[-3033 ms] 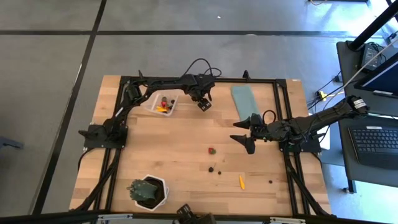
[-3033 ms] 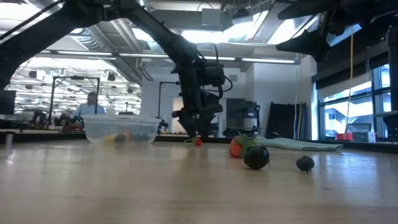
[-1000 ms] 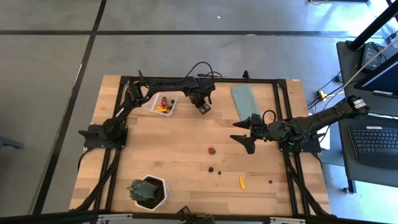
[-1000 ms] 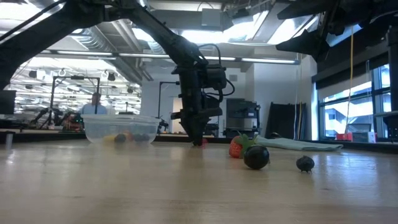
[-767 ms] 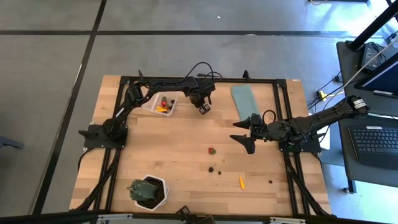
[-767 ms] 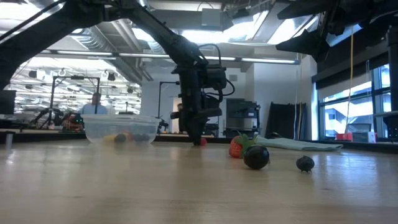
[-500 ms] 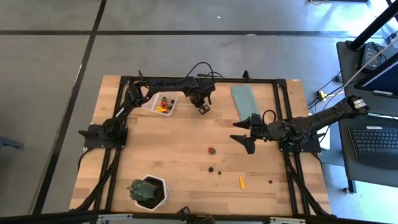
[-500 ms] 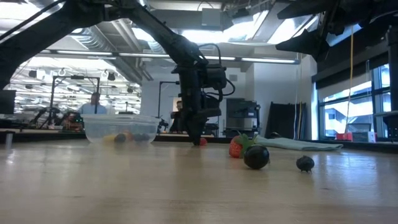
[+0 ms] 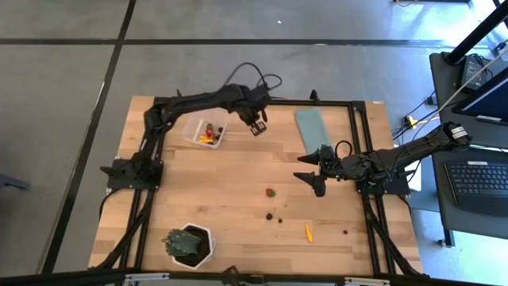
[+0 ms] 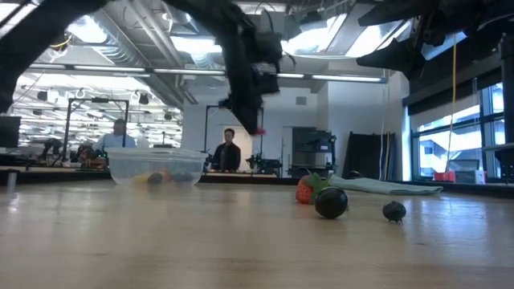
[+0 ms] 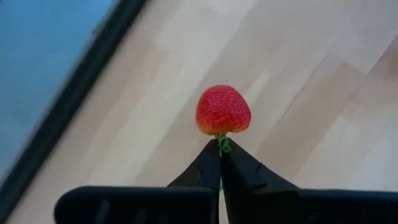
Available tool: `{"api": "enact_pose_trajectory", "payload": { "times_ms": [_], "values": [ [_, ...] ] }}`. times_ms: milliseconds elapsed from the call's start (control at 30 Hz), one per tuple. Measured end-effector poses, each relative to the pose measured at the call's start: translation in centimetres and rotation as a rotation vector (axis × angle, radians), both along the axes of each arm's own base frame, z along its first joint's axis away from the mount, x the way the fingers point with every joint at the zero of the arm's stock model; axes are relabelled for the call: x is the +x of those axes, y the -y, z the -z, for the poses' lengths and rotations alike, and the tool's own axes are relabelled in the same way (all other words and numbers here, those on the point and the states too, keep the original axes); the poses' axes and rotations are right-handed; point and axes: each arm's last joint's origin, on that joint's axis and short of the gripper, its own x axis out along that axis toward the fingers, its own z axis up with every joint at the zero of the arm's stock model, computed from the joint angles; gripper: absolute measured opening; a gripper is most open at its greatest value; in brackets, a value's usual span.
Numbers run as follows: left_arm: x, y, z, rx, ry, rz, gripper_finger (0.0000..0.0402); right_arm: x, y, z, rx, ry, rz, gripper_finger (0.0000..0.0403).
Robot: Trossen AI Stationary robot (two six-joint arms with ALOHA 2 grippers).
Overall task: Pick and placing Produce into tupperware
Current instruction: Put the red strawberry into the transparent bin
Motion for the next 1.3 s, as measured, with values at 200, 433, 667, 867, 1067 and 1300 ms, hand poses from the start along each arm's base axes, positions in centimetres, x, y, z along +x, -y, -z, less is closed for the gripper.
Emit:
{"api": "enact_pose_trajectory", "payload": {
  "times_ms": [200,433,667,867,1067,1300],
  "values": [
    [-3.9,1.5,-3.8,0.024,-0.139,-0.135,0.0001,0.0,0.0,0.0,-0.001,-0.001,0.000,0.0339],
    [-5.4,1.9,-3.1,0.046,-0.279,-0.191,0.0001,0.0,0.0,0.1,-0.008,-0.014,-0.001,0.0339],
    [-6.2,2.5,-0.4,0.017,-0.362,-0.160,0.0000,-0.1,0.0,0.2,-0.007,-0.022,-0.001,0.0339],
    [-8.4,3.1,0.2,-0.016,-0.250,-0.149,0.0000,-0.1,0.0,0.2,-0.036,-0.031,-0.009,0.0339],
    [-10.5,3.2,1.3,-0.055,-0.173,-0.216,0.0000,-0.1,0.0,0.2,-0.062,-0.034,-0.015,0.0339],
    [-11.7,3.7,3.9,-0.080,-0.220,-0.244,0.0000,-0.1,0.0,0.2,-0.062,-0.034,-0.015,0.0339]
  ]
}}
